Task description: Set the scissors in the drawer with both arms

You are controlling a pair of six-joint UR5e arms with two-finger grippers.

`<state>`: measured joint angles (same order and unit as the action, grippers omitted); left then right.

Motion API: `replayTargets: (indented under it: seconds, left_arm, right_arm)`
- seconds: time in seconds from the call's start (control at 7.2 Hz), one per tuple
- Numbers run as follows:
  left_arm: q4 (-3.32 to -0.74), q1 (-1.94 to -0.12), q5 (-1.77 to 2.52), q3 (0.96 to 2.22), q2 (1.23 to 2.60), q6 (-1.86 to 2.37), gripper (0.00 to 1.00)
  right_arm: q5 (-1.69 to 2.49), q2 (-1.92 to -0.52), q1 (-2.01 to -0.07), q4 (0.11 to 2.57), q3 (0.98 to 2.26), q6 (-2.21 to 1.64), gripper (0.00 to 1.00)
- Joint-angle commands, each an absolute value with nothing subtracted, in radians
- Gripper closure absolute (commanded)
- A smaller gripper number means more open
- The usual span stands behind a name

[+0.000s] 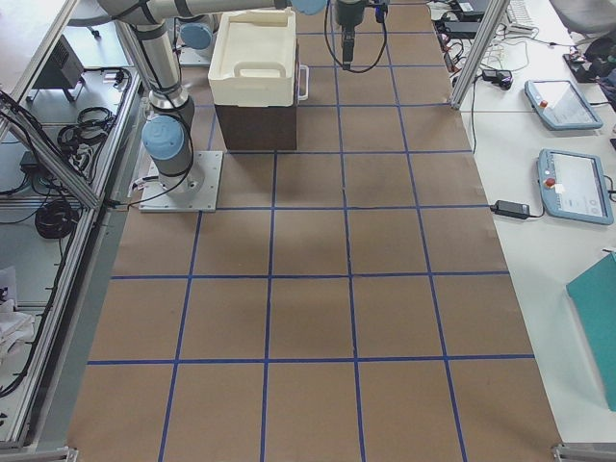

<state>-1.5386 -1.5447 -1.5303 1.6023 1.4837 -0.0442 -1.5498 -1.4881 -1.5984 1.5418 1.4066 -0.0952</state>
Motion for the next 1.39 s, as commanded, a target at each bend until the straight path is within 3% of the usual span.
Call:
replayTargets:
  seconds: [0.0, 0.28, 0.56, 0.83, 1.25]
  left_arm:
    - [-1.546, -1.545, -1.537, 1.618, 1.473, -0.102, 0.0]
    - [-1.552, -1.53, -1.551, 1.611, 1.488, -0.22, 0.0]
    - [-1.537, -1.441, -1.707, 1.621, 1.54, -0.687, 0.0]
    - [-1.507, -1.306, -1.657, 1.626, 1.642, -1.182, 0.0]
    - [-1.387, -1.192, -1.661, 1.612, 1.806, -1.603, 0.0]
  right_arm:
    - [-1.548, -1.489, -1.595, 1.54, 1.407, -0.094, 0.0]
    - [-1.529, -1.5, -1.597, 1.58, 1.41, -0.098, 0.0]
    - [-1.552, -1.503, -1.597, 1.591, 1.477, -0.182, 0.0]
    - [-1.603, -1.464, -1.603, 1.649, 1.482, -0.57, 0.0]
    - [-1.591, -1.378, -1.695, 1.649, 1.48, -1.152, 0.0]
